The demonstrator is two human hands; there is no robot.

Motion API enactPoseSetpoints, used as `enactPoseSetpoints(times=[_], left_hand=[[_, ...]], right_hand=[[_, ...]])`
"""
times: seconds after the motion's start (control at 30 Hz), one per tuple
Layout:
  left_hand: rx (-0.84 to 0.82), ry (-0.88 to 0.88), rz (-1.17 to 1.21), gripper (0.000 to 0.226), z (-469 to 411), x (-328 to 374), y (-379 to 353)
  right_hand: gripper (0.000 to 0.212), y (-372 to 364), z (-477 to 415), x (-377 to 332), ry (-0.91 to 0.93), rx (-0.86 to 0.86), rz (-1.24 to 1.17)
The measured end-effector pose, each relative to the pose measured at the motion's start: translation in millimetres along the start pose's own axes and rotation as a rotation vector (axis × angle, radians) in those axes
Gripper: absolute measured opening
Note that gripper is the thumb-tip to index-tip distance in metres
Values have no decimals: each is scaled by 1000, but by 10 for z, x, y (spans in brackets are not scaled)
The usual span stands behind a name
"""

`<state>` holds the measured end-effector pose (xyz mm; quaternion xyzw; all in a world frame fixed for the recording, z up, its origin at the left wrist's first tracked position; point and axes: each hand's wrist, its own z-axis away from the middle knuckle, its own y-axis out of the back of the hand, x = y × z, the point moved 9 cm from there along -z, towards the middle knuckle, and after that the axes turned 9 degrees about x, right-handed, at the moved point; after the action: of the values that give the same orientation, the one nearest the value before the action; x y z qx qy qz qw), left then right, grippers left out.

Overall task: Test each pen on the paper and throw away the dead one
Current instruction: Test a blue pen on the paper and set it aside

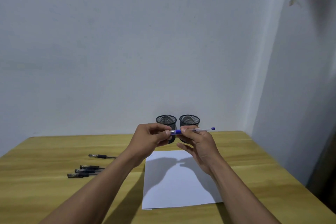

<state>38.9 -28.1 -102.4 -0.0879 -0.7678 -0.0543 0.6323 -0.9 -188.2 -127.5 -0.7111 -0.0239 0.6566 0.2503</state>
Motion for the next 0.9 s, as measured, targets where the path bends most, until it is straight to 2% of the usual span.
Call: enactPoseSetpoints(times=[0.23,0.43,0.53,0.9], left_hand=[[73,45,141,11,77,-124,22],[98,59,74,8,78,-203,44],[135,64,86,9,17,-214,63],[59,34,36,11,-164,-257,-488]], right_hand=[[4,-39,70,79,-10,3,-16],[9,-6,84,140,-54,-50,107],[10,179,34,-20,-12,14,136],[11,757,-11,-614,411,112,862]])
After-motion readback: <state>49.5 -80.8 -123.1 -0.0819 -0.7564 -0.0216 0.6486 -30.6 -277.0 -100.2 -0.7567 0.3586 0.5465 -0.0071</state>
